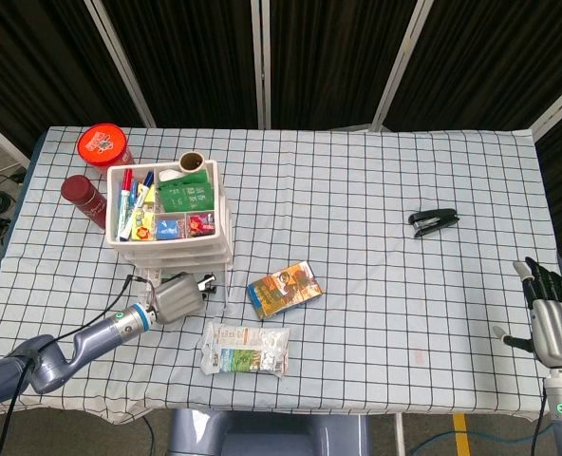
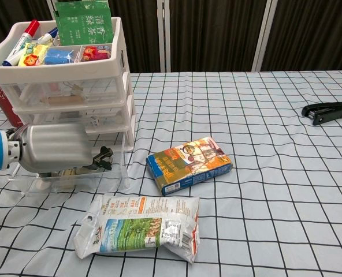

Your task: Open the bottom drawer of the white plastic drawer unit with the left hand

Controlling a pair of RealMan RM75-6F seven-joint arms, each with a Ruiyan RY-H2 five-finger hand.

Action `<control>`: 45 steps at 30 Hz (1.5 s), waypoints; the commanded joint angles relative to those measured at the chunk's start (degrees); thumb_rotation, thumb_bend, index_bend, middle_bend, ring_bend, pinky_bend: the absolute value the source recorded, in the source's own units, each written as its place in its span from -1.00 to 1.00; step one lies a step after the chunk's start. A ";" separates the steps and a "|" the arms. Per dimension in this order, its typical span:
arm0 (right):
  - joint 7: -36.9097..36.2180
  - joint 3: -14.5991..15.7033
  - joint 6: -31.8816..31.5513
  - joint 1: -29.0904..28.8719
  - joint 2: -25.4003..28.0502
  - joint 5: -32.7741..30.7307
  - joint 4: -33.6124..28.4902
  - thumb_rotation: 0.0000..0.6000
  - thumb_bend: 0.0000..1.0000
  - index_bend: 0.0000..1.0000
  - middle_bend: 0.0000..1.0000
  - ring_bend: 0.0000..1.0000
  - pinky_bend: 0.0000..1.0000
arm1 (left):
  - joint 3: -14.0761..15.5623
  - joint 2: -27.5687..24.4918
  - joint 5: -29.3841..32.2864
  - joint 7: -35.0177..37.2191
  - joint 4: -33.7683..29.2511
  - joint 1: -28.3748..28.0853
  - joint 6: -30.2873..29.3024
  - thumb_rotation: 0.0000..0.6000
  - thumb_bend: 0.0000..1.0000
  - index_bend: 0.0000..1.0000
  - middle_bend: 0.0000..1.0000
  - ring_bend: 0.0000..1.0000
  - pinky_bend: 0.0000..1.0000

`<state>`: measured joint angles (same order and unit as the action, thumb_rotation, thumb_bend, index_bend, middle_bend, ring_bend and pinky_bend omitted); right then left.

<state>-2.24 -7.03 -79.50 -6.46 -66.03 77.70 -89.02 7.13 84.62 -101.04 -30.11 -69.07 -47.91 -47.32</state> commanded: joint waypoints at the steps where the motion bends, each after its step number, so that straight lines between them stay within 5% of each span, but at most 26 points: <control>1: 0.00 0.06 -0.08 0.04 0.02 0.11 -0.08 1.00 -0.94 -1.00 -1.00 -1.00 -1.00 | 0.13 -0.15 0.03 -0.14 -0.33 0.00 0.10 1.00 -0.71 0.11 1.00 0.98 0.73; 10: -0.01 0.20 -0.18 0.10 0.09 0.39 -0.28 1.00 -0.94 -1.00 -1.00 -1.00 -1.00 | 0.41 -1.01 0.02 -0.98 -1.86 0.20 -0.17 1.00 -0.22 0.18 1.00 0.98 0.73; 30: -1.08 0.82 -0.55 0.37 0.81 1.78 -1.10 1.00 -0.94 -1.00 -1.00 -1.00 -1.00 | -1.02 -7.20 0.11 -5.15 -9.92 2.84 -6.82 1.00 -0.22 0.20 1.00 0.98 0.73; 45: -1.27 2.52 -3.23 1.47 1.66 5.92 -3.07 1.00 -0.94 -1.00 -1.00 -1.00 -1.00 | -1.93 -10.42 1.20 -0.17 -15.08 14.99 -27.22 1.00 -0.22 0.36 1.00 0.98 0.73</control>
<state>-3.50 -4.61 -82.59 -5.07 -64.43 83.46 -91.98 5.24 74.42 -100.31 -31.88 -84.13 -35.17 -72.01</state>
